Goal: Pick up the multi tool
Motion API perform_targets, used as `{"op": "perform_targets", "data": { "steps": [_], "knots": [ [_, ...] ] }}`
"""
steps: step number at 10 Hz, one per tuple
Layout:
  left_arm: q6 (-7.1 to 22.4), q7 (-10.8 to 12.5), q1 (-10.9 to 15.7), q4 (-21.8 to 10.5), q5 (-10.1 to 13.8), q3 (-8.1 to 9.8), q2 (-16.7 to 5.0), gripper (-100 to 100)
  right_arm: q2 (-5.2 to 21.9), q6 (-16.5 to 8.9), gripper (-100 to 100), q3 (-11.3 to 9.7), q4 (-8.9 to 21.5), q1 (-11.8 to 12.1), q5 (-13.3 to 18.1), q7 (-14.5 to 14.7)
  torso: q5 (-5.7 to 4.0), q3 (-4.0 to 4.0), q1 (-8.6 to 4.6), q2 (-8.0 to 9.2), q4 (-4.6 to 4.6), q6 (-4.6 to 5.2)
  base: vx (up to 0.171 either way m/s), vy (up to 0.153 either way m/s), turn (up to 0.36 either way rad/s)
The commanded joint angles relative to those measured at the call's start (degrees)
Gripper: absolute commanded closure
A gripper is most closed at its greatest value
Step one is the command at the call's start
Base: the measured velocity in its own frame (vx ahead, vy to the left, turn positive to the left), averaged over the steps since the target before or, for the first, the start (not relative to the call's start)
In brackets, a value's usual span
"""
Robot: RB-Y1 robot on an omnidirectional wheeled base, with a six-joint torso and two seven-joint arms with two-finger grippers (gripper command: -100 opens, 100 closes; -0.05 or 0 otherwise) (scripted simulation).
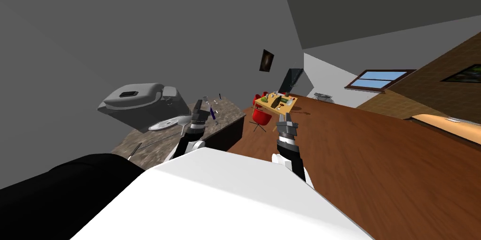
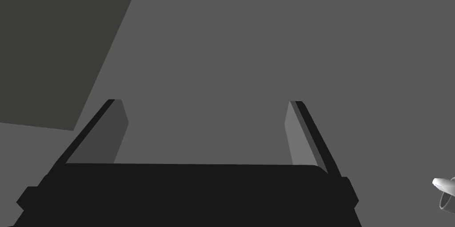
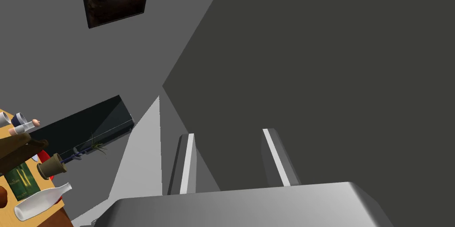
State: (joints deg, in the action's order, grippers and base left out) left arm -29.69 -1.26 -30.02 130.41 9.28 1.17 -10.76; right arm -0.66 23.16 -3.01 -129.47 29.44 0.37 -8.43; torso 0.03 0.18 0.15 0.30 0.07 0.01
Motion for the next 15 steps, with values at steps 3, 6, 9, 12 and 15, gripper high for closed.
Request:
{"op": "perform_targets", "data": {
  "steps": [3,6,9,12,15],
  "knots": [
    [1.7,1.6,-0.5,-5.5,0.6,0.91,-5.4,-100,0.0,0.0,0,0.0,0.0,0.0,0.0,0.0,0.00,-0.01,0.01,-0.01,0.00,0.00,-0.075,0.021,-0.150],
    [3.7,2.9,-1.4,-10.1,0.5,1.47,-10.5,-100,0.0,0.0,0,0.0,0.0,0.0,0.0,0.0,-0.02,-0.01,-0.08,-0.02,0.00,-0.01,-0.080,-0.002,-0.190],
    [5.2,3.6,-2.1,-13.7,0.1,1.79,-15.1,-100,0.0,0.0,0,0.0,0.0,0.0,0.0,0.0,-0.02,-0.03,-0.11,-0.07,0.00,-0.03,-0.062,-0.011,-0.139],
    [6.8,4.3,-2.9,-17.3,-0.6,2.06,-19.6,-100,0.0,0.0,0,0.0,0.0,0.0,0.0,0.0,-0.03,-0.07,-0.12,-0.14,-0.02,-0.04,-0.046,-0.021,-0.132],
    [8.5,4.8,-3.7,-21.0,-1.5,2.23,-24.3,-100,0.0,0.0,0,0.0,0.0,0.0,0.0,0.0,-0.04,-0.08,-0.15,-0.16,-0.03,-0.04,-0.045,-0.029,-0.153]
  ]
}}
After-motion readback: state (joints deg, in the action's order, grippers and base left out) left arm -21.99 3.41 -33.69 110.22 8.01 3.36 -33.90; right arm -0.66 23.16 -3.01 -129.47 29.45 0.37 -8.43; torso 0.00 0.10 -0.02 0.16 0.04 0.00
